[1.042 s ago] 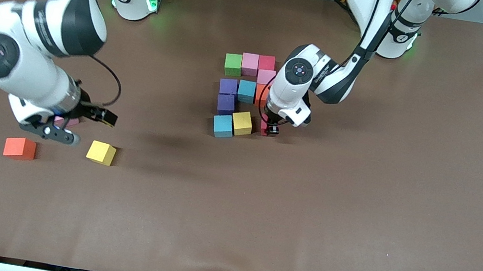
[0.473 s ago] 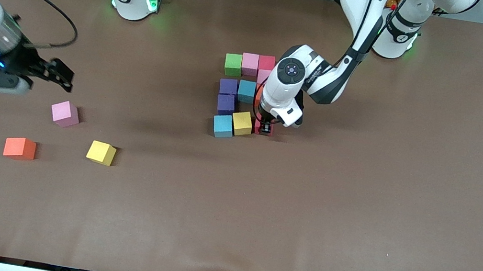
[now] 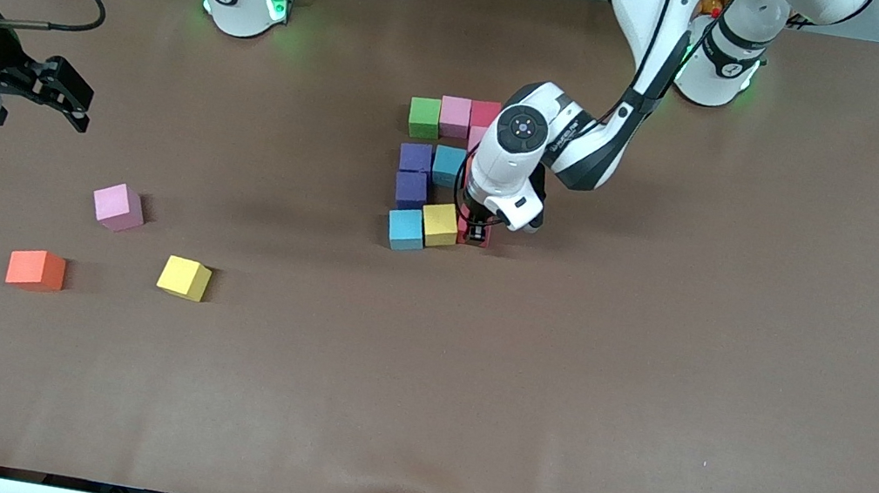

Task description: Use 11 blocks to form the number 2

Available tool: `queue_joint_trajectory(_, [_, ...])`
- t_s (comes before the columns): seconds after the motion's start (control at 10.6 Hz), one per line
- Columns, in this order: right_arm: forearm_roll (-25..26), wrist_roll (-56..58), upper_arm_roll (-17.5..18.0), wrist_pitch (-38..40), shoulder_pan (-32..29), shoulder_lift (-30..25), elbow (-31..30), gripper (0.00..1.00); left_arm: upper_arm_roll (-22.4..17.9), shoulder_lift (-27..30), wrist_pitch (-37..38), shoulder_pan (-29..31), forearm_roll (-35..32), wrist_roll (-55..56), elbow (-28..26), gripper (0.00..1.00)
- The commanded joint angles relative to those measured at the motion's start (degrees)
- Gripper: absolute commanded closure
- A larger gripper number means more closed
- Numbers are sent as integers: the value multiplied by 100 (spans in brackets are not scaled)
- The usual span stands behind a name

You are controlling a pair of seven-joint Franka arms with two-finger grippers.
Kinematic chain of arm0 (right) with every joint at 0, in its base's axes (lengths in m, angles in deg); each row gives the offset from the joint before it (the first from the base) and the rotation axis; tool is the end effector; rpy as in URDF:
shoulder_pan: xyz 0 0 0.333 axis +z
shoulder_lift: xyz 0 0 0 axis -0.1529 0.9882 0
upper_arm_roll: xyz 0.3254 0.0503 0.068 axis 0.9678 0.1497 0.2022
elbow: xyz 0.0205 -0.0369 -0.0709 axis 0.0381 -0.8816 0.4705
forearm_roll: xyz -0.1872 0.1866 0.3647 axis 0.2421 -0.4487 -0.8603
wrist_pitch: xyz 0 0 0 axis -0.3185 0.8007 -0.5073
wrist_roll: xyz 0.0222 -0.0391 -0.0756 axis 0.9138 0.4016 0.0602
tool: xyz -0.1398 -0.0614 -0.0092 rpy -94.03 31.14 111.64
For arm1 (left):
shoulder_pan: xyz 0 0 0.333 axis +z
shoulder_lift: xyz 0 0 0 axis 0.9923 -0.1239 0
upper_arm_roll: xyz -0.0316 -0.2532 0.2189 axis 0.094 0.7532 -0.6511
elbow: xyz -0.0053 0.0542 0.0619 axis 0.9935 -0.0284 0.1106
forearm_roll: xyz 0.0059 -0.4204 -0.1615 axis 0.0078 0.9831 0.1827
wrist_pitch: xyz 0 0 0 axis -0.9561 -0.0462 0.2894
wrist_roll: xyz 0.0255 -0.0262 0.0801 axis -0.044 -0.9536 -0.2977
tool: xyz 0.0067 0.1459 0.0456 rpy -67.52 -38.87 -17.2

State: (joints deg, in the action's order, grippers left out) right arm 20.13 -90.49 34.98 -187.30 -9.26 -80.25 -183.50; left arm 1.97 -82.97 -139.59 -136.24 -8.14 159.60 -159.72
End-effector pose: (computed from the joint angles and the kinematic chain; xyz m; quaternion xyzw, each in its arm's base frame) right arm 0.6175 0.0559 0.5961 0.9973 0.0431 0.0534 0.0266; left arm 0.4723 -0.5100 0.1281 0.6887 0.7219 -0.0464 0.0488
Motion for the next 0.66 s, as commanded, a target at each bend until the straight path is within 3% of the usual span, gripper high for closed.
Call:
queue_joint_trajectory(0.0, [57, -611, 103, 228, -76, 33, 125, 0, -10, -217, 37, -17, 91, -37, 229, 96])
queue_joint_trajectory(0.19, [-91, -660, 103, 168, -85, 33, 134, 0, -10, -271, 37, 0, 100, -46, 300, 81])
queue_joint_trajectory(0.57, [-163, -263, 50, 19, -320, 33, 160, 0, -18, -271, 37, 27, 108, -55, 317, 80])
